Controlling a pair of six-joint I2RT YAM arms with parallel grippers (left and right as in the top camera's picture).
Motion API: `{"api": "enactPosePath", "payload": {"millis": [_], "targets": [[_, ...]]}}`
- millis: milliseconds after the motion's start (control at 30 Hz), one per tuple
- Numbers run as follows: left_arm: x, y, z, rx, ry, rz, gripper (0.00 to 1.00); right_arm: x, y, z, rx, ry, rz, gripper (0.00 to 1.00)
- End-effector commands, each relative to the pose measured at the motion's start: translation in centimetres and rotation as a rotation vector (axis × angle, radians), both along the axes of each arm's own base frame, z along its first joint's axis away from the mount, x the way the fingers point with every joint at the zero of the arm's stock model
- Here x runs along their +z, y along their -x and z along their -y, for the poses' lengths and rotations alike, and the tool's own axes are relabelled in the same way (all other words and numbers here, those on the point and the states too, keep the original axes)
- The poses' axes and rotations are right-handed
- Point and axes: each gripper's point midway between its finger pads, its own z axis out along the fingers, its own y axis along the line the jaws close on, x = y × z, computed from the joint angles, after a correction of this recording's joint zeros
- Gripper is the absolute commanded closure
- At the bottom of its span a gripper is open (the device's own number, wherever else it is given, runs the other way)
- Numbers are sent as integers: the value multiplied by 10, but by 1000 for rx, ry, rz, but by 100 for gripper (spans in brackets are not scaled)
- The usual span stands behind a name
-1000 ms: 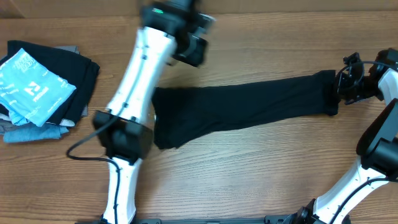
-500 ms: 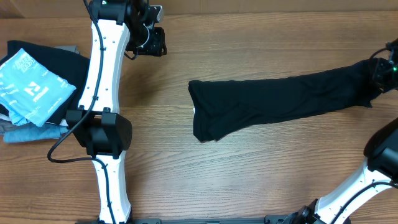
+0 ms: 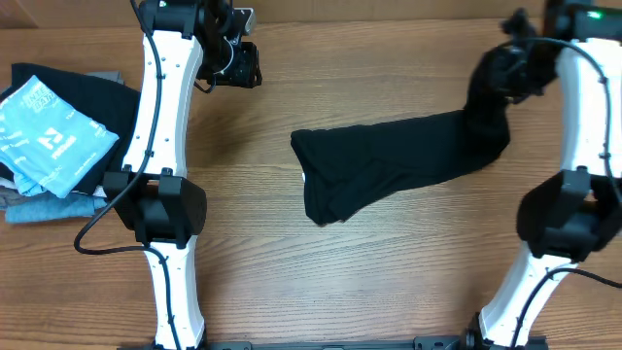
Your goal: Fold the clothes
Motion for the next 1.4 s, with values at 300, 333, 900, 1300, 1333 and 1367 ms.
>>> {"api": "enactPosePath", "payload": {"millis": [300, 333, 900, 1300, 1333, 1367], "targets": [[0, -1, -4, 15, -4, 0, 57, -70, 27, -66, 169, 121, -159, 93], [0, -1, -4, 15, -5, 0, 57, -80, 32, -70, 199, 120, -175, 93], [1, -3, -3, 15, -3, 8, 29, -83, 30, -93, 291, 100, -123, 45], [2, -8, -3, 14, -1, 27, 15, -39, 36, -63, 160, -297, -86, 92], [2, -8, -3, 15, -1, 28, 15, -45, 37, -65, 164, -326, -88, 93], [2, -8, -3, 15, -1, 31, 15, -52, 41, -71, 178, -373, -89, 94]]}}
